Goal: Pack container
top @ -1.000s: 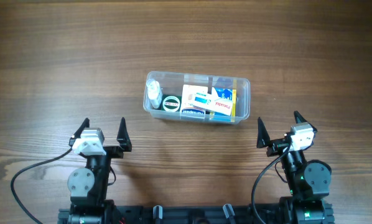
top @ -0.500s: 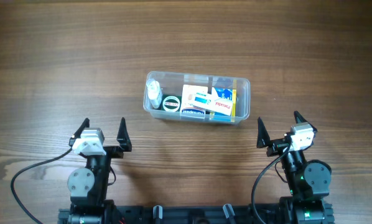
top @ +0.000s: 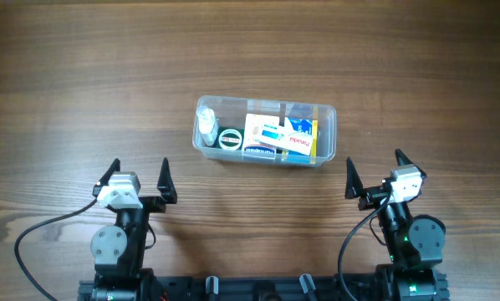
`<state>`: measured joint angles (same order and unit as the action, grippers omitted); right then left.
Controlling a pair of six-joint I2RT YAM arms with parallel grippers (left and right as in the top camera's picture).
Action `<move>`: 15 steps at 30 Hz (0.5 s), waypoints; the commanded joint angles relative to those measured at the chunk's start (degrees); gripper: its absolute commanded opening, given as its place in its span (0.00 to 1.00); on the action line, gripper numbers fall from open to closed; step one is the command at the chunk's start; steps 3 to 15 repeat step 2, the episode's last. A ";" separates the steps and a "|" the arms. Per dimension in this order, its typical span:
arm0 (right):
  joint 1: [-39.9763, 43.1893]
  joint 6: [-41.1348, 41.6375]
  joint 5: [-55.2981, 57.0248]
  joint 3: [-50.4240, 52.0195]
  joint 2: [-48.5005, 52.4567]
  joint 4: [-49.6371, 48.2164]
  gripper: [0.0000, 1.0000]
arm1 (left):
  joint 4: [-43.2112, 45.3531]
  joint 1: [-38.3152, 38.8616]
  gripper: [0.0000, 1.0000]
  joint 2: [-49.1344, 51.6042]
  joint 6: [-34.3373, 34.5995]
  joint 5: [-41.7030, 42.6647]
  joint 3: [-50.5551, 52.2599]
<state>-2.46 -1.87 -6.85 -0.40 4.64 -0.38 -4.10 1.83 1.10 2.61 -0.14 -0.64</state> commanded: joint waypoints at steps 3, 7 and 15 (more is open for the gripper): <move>0.28 -1.01 -0.50 0.09 -0.33 -0.17 1.00 | -0.02 0.31 1.00 -0.61 -0.90 -0.57 0.33; 0.28 -1.01 -0.50 0.09 -0.33 -0.17 1.00 | -0.02 0.31 1.00 -0.61 -0.90 -0.57 0.33; 0.28 -1.01 -0.50 0.09 -0.33 -0.17 1.00 | -0.02 0.31 1.00 -0.61 -0.90 -0.57 0.33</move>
